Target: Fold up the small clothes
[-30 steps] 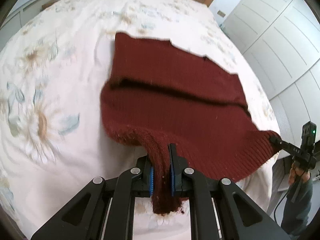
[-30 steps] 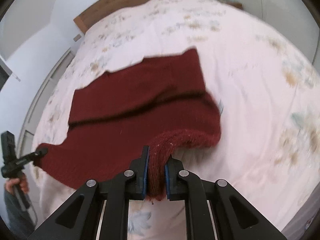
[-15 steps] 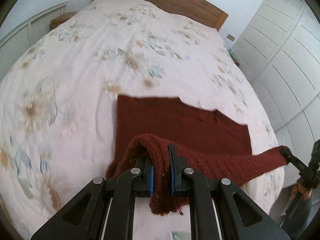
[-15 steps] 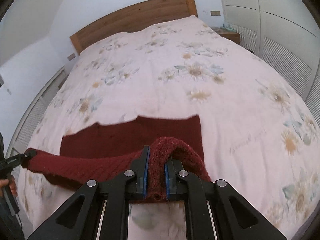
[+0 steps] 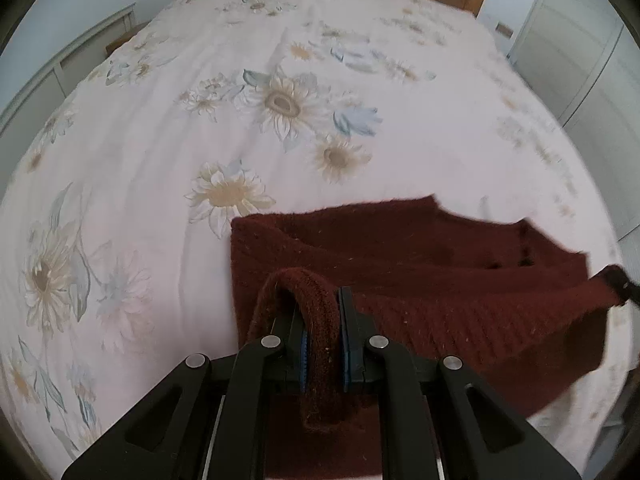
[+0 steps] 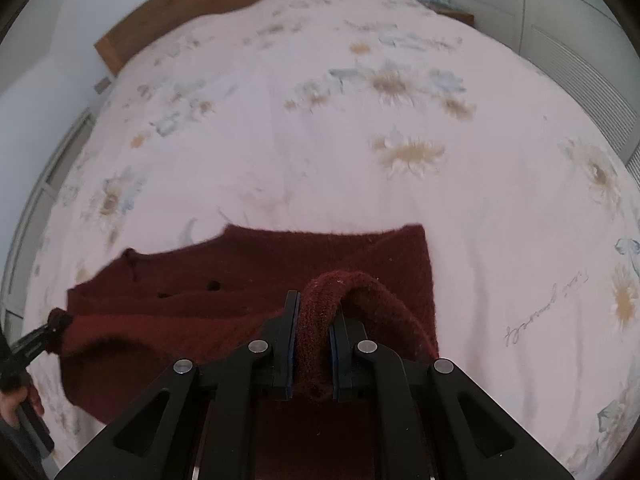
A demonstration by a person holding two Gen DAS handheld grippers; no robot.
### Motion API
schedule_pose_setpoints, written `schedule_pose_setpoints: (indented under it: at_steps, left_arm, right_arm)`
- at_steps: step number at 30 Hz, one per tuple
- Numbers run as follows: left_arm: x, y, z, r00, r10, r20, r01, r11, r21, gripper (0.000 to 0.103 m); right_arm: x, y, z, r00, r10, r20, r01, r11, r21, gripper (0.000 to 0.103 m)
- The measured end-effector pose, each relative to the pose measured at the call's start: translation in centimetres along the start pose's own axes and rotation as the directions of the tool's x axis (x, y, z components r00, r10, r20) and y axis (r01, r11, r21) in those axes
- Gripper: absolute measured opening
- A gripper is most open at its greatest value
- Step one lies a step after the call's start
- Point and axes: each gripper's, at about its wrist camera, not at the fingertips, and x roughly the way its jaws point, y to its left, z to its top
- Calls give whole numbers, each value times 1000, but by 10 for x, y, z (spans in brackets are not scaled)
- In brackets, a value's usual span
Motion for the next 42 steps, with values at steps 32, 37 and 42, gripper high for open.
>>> schedule_pose_setpoints:
  at_steps: [32,37,42]
  left_arm:
    - [-35,-94,-40,987,-47,155,12,976,219,102]
    - [-4,-97,-65,995,-24,99,2,975,224,102]
    - [27,-82,-82,998,38,43,-46,976,212,102]
  right_arm:
    - [-19,89,-83,994,-8,110,36,966,-255,103]
    - [11,92,-115,993,-75,87,98,951,-292,103]
    - [24,70,-126,989,-108,98,130,956,-261,103]
